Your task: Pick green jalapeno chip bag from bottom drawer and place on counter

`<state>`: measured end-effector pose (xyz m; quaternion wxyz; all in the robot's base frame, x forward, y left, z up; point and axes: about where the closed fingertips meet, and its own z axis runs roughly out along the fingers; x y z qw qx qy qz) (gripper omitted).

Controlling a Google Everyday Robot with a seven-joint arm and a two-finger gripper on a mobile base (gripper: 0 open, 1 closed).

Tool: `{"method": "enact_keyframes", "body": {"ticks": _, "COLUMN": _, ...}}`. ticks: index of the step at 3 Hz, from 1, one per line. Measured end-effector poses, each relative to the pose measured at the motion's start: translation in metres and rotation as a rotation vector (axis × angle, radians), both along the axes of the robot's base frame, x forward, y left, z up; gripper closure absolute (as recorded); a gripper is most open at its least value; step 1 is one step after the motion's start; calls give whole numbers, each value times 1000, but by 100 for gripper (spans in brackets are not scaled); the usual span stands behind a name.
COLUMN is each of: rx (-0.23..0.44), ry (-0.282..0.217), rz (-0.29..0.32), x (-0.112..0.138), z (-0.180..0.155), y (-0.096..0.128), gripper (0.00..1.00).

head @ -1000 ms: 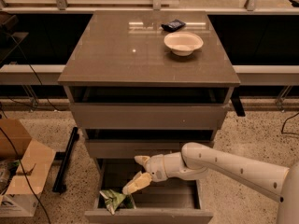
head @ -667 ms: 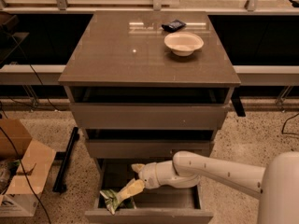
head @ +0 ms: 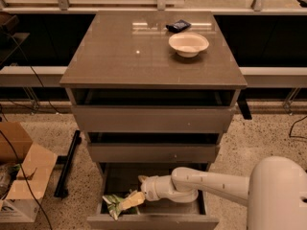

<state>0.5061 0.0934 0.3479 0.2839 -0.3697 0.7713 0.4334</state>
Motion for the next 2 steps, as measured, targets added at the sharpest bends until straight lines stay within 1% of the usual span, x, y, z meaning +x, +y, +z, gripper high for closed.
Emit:
{"method": "enact_keyframes", "body": {"ticks": 1, "rx": -35, "ry": -9, "rz": -7, "x": 15, "z": -25, "y": -2, "gripper": 0}}
{"method": "enact_keyframes", "body": {"ticks": 2, "rx": -36, "ry": -10, "rz": -8, "x": 17, "z": -25, "y": -2, "gripper": 0}}
